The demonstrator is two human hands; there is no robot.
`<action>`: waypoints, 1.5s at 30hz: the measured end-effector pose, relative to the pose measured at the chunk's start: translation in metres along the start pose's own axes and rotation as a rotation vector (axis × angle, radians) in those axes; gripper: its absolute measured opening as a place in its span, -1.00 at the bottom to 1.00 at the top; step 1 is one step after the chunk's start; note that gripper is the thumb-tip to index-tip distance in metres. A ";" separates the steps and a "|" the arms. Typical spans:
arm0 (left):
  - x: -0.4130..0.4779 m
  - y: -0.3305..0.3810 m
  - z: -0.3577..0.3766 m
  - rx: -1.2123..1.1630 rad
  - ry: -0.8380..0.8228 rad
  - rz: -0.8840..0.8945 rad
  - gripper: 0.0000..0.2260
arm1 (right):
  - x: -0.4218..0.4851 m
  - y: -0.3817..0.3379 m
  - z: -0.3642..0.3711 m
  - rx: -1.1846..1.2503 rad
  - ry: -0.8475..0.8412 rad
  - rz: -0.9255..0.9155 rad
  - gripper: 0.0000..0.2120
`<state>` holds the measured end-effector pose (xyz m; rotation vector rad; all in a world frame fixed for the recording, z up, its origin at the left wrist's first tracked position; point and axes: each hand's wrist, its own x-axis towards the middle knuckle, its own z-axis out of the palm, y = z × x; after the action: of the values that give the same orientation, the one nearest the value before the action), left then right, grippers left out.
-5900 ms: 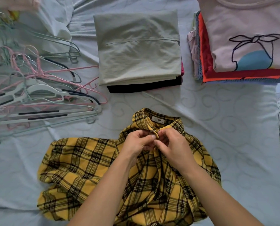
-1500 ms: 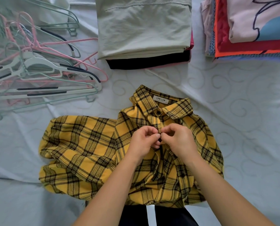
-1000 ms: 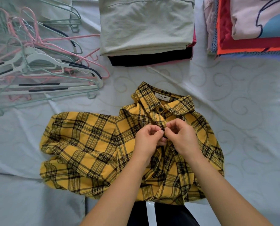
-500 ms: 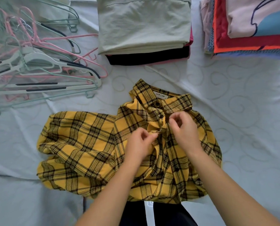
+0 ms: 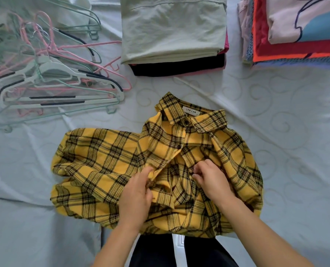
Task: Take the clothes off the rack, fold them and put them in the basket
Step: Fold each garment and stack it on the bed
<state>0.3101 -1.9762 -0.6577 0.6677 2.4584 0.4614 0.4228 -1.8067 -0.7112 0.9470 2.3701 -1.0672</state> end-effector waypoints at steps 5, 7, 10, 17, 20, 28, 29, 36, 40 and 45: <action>0.007 0.002 0.007 0.099 -0.023 0.130 -0.93 | -0.001 -0.011 -0.005 -0.045 0.029 -0.018 -0.91; 0.013 0.011 0.009 0.105 0.030 0.132 -0.94 | -0.009 -0.018 -0.013 -0.050 0.053 -0.062 -0.91; 0.015 0.018 0.007 0.034 -0.026 0.008 -0.89 | -0.026 -0.035 -0.021 0.007 0.063 -0.126 -0.92; 0.005 0.007 -0.003 -0.607 -0.207 -0.411 -0.94 | -0.041 -0.066 0.002 0.349 0.017 0.104 -0.92; 0.005 0.008 -0.001 -0.598 -0.283 -0.377 -0.80 | -0.046 -0.075 0.007 0.453 0.035 0.126 -0.94; 0.000 0.011 -0.011 -0.330 -0.100 -0.026 -0.88 | -0.053 -0.089 0.015 0.619 0.194 0.189 -0.96; 0.000 0.011 -0.012 -0.287 -0.120 0.020 -0.88 | -0.055 -0.090 0.017 0.645 0.229 0.198 -0.95; 0.000 0.012 -0.014 -0.437 -0.157 -0.064 -0.90 | -0.057 -0.098 0.025 0.698 0.317 0.238 -0.92; 0.004 0.011 -0.016 -0.511 -0.256 -0.141 -0.88 | -0.056 -0.098 0.025 0.716 0.326 0.244 -0.93; 0.005 0.007 -0.019 -0.689 -0.415 -0.198 -0.90 | -0.053 -0.096 0.024 0.690 0.328 0.268 -0.95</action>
<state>0.2981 -1.9708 -0.6411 0.1970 1.7829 0.9213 0.3932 -1.8939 -0.6471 1.7316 2.0211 -1.7668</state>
